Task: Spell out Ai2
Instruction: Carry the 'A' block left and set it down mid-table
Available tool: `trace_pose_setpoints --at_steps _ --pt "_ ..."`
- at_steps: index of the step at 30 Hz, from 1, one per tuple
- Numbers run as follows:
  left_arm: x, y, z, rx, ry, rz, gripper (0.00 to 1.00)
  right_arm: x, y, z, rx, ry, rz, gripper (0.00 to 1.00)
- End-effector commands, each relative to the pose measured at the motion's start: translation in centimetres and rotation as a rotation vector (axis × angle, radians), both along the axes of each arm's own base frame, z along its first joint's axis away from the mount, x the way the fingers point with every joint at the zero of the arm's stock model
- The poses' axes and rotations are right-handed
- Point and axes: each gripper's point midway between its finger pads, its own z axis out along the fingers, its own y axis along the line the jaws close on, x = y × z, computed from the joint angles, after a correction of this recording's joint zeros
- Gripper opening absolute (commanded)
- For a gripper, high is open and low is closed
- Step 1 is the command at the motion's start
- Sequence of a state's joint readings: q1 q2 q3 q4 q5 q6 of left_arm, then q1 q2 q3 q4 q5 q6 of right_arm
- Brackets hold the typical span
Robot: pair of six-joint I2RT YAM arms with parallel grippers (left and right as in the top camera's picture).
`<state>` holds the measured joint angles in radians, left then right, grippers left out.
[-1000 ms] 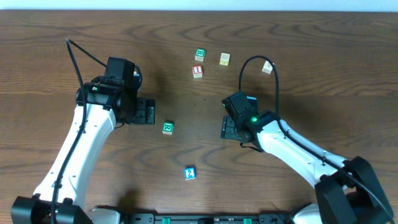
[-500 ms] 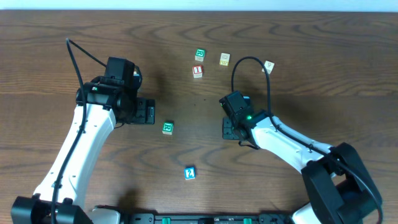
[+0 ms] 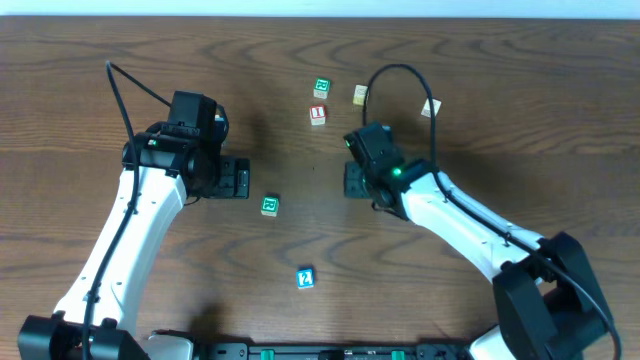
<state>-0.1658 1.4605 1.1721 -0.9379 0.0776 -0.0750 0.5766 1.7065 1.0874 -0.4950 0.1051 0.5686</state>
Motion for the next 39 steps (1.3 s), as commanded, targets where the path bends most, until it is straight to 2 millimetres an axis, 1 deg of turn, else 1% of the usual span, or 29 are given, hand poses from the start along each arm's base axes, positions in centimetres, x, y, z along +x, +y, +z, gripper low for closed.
trace_pose_setpoints --at_steps 1,2,6,10,12,14,15,16,19,20,21,23,27,30,32,34,39 --pt "0.0 0.2 0.2 0.007 -0.007 0.007 0.95 1.4 2.1 0.8 -0.019 -0.026 0.038 0.25" --pt "0.1 0.2 0.2 0.007 -0.008 0.007 0.95 1.6 2.8 0.6 -0.025 -0.018 0.049 0.25" --pt "0.1 0.2 0.2 0.007 -0.009 0.007 0.96 2.9 7.1 -0.4 -0.051 0.019 0.108 0.24" --pt "0.1 0.1 0.4 0.0 -0.009 0.024 0.95 3.9 10.1 -0.7 -0.044 0.032 0.144 0.25" --pt "0.3 0.2 1.1 -0.003 -0.029 0.04 0.95 4.3 11.0 -0.9 -0.04 0.031 0.153 0.25" --pt "0.7 1.1 2.5 0.042 -0.071 0.069 0.95 4.5 11.7 -1.0 -0.018 0.04 0.152 0.25" --pt "1.0 2.1 3.5 0.088 -0.106 0.105 0.95 4.5 11.9 -1.0 -0.006 0.043 0.143 0.25" --pt "1.1 2.6 4.3 0.108 -0.131 0.117 0.95 4.5 12.0 -1.1 0.004 0.049 0.134 0.25" --pt "1.4 3.1 6.8 0.122 -0.214 0.133 0.95 4.0 12.3 -1.1 0.029 0.072 0.118 0.25" --pt "1.4 3.3 8.0 0.122 -0.254 0.14 0.96 3.7 12.5 -1.2 0.037 0.083 0.108 0.25" --pt "1.3 3.4 8.7 0.125 -0.276 0.145 0.96 3.5 12.7 -1.3 0.039 0.088 0.101 0.25" --pt "1.0 4.1 10.1 0.145 -0.326 0.163 0.95 2.3 13.7 -1.9 0.063 0.127 0.105 0.25" --pt "0.6 4.5 11.1 0.159 -0.36 0.176 0.95 1.2 14.7 -3.0 0.062 0.154 0.11 0.25" --pt "0.6 4.5 11.1 0.159 -0.362 0.176 0.95 0.7 14.9 -3.9 0.048 0.169 0.115 0.26" --pt "0.6 4.5 11.1 0.159 -0.362 0.176 0.95 0.7 14.8 -4.3 0.042 0.175 0.114 0.26" --pt "0.6 4.5 11.1 0.158 -0.362 0.176 0.95 1.0 14.6 -4.3 0.036 0.166 0.125 0.26" --pt "0.6 4.6 11.2 0.159 -0.363 0.176 0.96 1.3 14.4 -4.2 0.035 0.161 0.129 0.33"
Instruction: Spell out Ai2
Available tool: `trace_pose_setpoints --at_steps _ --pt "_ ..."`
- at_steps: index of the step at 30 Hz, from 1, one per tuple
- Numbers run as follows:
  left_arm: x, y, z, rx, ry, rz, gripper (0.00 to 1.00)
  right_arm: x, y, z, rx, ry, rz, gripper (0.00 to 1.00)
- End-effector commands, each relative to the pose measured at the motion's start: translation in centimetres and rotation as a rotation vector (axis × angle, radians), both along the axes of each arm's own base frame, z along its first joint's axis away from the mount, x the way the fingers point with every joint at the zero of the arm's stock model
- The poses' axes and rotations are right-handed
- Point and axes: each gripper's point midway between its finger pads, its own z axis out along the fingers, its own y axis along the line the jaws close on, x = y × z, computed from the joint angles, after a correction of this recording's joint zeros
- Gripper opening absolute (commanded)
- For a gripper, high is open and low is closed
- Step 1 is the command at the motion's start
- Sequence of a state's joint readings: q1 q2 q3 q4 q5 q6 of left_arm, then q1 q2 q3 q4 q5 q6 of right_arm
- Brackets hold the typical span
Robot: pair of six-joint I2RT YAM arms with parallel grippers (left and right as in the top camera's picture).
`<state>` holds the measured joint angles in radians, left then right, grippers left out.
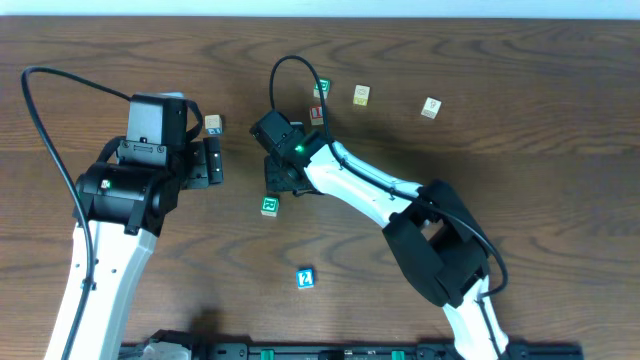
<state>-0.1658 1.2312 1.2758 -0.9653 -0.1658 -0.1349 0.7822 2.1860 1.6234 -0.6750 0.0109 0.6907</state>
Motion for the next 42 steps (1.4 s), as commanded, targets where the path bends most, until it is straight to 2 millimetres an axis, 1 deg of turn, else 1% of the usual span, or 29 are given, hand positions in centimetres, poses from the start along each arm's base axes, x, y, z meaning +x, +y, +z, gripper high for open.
trace_pose_setpoints --at_steps 1,3,8,9,10,11,13,14,15,17,18,22,25,27,29,30,32,34,35,37,38,39,42 --pt "0.2 0.4 0.8 0.011 -0.025 0.024 0.95 0.7 0.1 0.3 0.006 -0.014 0.0 0.36" --pt "0.2 0.4 0.8 0.011 -0.025 0.024 0.95 0.7 0.2 0.3 0.007 -0.016 0.001 0.45" --pt "0.3 0.4 0.9 0.009 -0.029 0.025 0.95 1.1 0.4 0.6 0.012 -0.036 0.014 0.48" --pt "0.3 0.4 0.9 0.004 -0.034 0.033 0.95 1.5 0.6 1.1 0.022 -0.058 0.034 0.49" --pt "0.5 0.4 1.1 -0.002 -0.043 0.038 0.95 2.3 0.8 2.2 0.033 -0.089 0.057 0.51" --pt "0.5 0.4 1.1 -0.003 -0.046 0.039 0.96 2.6 0.8 2.9 0.036 -0.102 0.067 0.53" --pt "0.6 0.3 1.2 -0.004 -0.05 0.039 0.96 3.8 0.4 5.1 0.033 -0.138 0.078 0.6" --pt "0.7 0.3 1.2 -0.004 -0.053 0.039 0.95 4.4 -0.2 6.2 0.016 -0.158 0.072 0.64" --pt "0.8 0.3 1.1 -0.004 -0.053 0.038 0.96 5.3 -1.0 7.4 -0.008 -0.183 0.054 0.65" --pt "1.0 0.3 0.9 0.0 -0.049 0.04 0.96 6.4 -2.8 8.9 -0.053 -0.211 0.013 0.66" --pt "1.2 0.3 0.8 0.0 -0.046 0.04 0.95 7.1 -3.7 9.3 -0.07 -0.218 0.003 0.66" --pt "2.0 0.2 0.7 -0.003 -0.06 0.041 0.95 8.5 -6.6 8.9 -0.1 -0.204 -0.013 0.7" --pt "3.5 -0.1 0.5 -0.008 -0.087 0.041 0.95 10.0 -8.2 9.2 -0.128 -0.237 0.025 0.73" --pt "4.9 -0.5 -0.7 -0.017 -0.075 0.035 0.96 10.8 -9.3 9.2 -0.14 -0.248 0.032 0.75" --pt "6.4 -0.9 -2.6 -0.032 -0.047 0.051 0.96 11.2 -10.8 9.1 -0.167 -0.235 0.012 0.76" --pt "7.1 -1.3 -3.5 -0.044 -0.034 0.042 0.96 11.2 -12.0 8.9 -0.187 -0.221 -0.019 0.77" --pt "8.5 -3.2 -5.9 -0.115 0.009 -0.007 0.96 11.1 -14.6 8.6 -0.233 -0.186 -0.101 0.79" --pt "10.1 -6.4 -8.5 -0.221 0.046 -0.09 0.96 10.6 -18.4 8.4 -0.272 -0.117 -0.2 0.84" --pt "10.7 -7.2 -9.2 -0.232 0.044 -0.11 0.96 10.5 -19.5 8.6 -0.273 -0.102 -0.229 0.85" --pt "12.0 -8.7 -10.2 -0.214 0.022 -0.136 0.96 10.7 -21.4 9.4 -0.273 -0.1 -0.27 0.87" --pt "12.4 -9.5 -10.8 -0.197 0.017 -0.149 0.96 10.9 -22.5 10.1 -0.269 -0.105 -0.294 0.88" --pt "12.9 -10.6 -11.3 -0.181 0.012 -0.169 0.96 11.0 -23.7 10.9 -0.265 -0.112 -0.319 0.89" --pt "13.6 -13.9 -12.5 -0.148 0.027 -0.227 0.96 10.8 -26.3 12.7 -0.26 -0.123 -0.374 0.91"
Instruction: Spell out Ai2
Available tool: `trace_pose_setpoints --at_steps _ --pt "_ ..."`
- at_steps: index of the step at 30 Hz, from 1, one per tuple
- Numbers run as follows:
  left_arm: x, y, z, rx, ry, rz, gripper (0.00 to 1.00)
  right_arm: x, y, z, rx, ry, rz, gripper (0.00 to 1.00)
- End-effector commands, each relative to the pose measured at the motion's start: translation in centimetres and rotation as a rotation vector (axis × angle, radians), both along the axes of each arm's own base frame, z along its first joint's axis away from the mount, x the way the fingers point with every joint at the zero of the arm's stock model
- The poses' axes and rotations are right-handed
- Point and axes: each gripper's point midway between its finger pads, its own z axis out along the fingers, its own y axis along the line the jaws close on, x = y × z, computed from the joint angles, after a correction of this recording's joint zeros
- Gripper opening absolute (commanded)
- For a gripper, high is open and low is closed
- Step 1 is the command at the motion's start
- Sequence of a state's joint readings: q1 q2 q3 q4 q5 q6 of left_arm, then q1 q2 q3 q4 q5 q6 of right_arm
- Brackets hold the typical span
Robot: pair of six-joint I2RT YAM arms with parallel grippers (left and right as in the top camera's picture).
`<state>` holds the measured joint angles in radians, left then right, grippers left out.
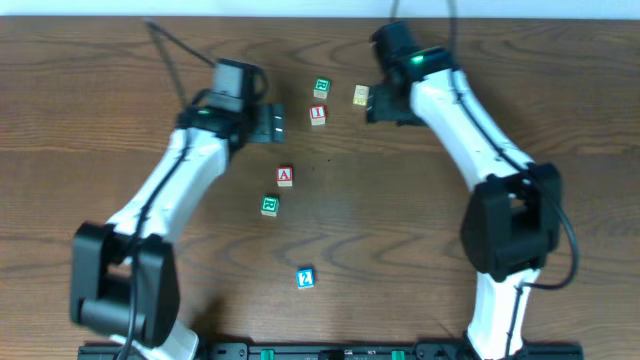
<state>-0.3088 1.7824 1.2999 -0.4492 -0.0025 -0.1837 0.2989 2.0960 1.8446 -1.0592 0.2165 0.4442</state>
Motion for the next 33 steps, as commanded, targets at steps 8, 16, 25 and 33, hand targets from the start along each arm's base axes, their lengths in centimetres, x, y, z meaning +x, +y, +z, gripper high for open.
trace_pose_setpoints --at_steps 8,16,25,33 --pt "4.8 -7.1 -0.8 0.059 0.06 -0.099 0.96 -2.6 -7.8 7.7 -0.011 -0.063 -0.133 0.99" --pt "5.4 -9.1 -1.5 0.024 0.207 -0.113 0.96 -4.7 -7.9 8.1 -0.017 -0.003 -0.13 0.99" --pt "5.2 -11.6 -3.9 -0.053 0.256 -0.054 0.99 -5.6 -7.3 7.8 -0.014 0.032 -0.123 0.99" --pt "6.0 -11.4 -4.6 0.008 0.203 0.046 1.0 -6.3 -7.2 7.7 -0.021 0.061 -0.118 0.99"
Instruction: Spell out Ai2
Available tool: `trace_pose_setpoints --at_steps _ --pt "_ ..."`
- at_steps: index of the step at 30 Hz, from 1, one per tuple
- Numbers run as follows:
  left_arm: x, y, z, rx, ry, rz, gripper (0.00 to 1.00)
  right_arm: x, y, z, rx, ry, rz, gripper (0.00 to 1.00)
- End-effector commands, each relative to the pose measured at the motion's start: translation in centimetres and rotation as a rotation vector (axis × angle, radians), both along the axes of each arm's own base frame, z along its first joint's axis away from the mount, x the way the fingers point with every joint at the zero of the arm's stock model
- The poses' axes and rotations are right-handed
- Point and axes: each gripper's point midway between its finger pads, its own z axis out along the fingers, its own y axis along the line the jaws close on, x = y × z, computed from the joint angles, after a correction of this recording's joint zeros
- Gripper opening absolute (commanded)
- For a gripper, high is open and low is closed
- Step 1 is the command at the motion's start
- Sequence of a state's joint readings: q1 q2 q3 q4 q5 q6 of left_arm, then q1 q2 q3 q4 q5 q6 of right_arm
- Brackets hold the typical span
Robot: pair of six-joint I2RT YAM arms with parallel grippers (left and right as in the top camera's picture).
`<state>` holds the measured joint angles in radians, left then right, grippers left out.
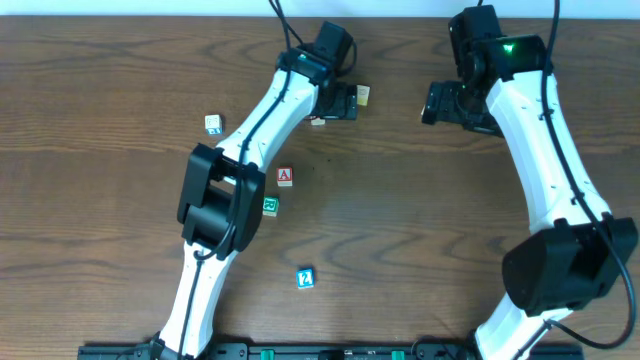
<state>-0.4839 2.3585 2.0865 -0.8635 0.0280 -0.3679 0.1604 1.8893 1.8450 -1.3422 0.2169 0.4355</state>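
A red "A" block lies mid-table. A green block sits just below it, and a blue "2" block lies nearer the front. The red "I" block peeks out under my left arm. My left gripper is at the back, its tips right beside a yellow block; its jaws are too dark to read. My right gripper hovers at the back right, pointing left. It covers the spot of a pale block, and its jaws cannot be read.
A small blue-and-white block lies at the left. The left arm stretches diagonally over the back middle and hides another green block there. The right arm runs down the right side.
My left gripper went from left of the red "I" block to the right, up against the yellow block. My right gripper left the yellow block and now covers the far-right pale block.
At first both grippers were mid-table, with no "A" block showing. Then the right gripper was above the green block, left of centre. Afterwards the "A" block lay there and the right gripper was at the yellow block. Now the left gripper is at that block.
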Motion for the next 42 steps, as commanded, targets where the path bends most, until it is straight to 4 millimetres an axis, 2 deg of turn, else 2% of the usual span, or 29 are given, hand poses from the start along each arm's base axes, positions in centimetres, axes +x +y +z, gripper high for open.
trace_pose_setpoints --at_steps 1,5,8,10,11,12,20,23,25,29,33,37,42 --pt "0.6 0.9 -1.1 0.042 -0.003 0.077 1.0 -0.2 0.3 0.6 -0.002 -0.011 0.013 0.99" --pt "0.0 1.2 -3.4 0.06 0.052 0.116 1.0 -0.3 0.3 0.6 -0.002 -0.006 0.013 0.99" --pt "0.3 1.5 -4.7 0.075 0.052 0.144 1.0 -0.4 0.3 0.6 -0.003 -0.004 0.013 0.99" --pt "0.6 1.4 -5.1 0.074 0.042 0.151 0.85 -0.5 0.3 0.6 -0.004 0.001 0.013 0.99" --pt "0.7 1.4 -5.3 0.074 0.042 0.151 0.82 -0.5 0.3 0.6 -0.004 0.002 0.013 0.99" --pt "0.7 1.3 -5.3 0.072 0.04 0.151 0.78 -0.6 0.3 0.6 -0.005 0.004 0.013 0.99" --pt "1.8 0.8 -5.0 0.046 -0.002 0.156 0.79 -0.8 0.3 0.5 -0.006 0.013 0.013 0.99" --pt "1.9 0.7 -4.9 0.04 -0.005 0.155 0.71 -0.9 0.2 0.5 -0.007 0.017 0.013 0.99" --pt "1.8 0.7 -5.0 0.04 -0.005 0.155 0.56 -0.9 0.2 0.5 -0.007 0.017 0.013 0.99" --pt "1.8 0.8 -5.0 0.043 -0.004 0.156 0.52 -0.9 0.2 0.5 -0.007 0.017 0.013 0.99" --pt "1.7 0.9 -5.0 0.05 0.001 0.157 0.38 -0.9 0.2 0.5 -0.007 0.019 0.013 0.99" --pt "1.7 1.6 -5.0 0.086 -0.009 0.169 0.37 -0.9 0.2 0.5 -0.007 0.019 0.013 0.99" --pt "1.1 2.4 -5.2 0.126 0.014 0.169 0.29 -0.9 0.2 0.5 -0.007 0.018 0.013 0.99"
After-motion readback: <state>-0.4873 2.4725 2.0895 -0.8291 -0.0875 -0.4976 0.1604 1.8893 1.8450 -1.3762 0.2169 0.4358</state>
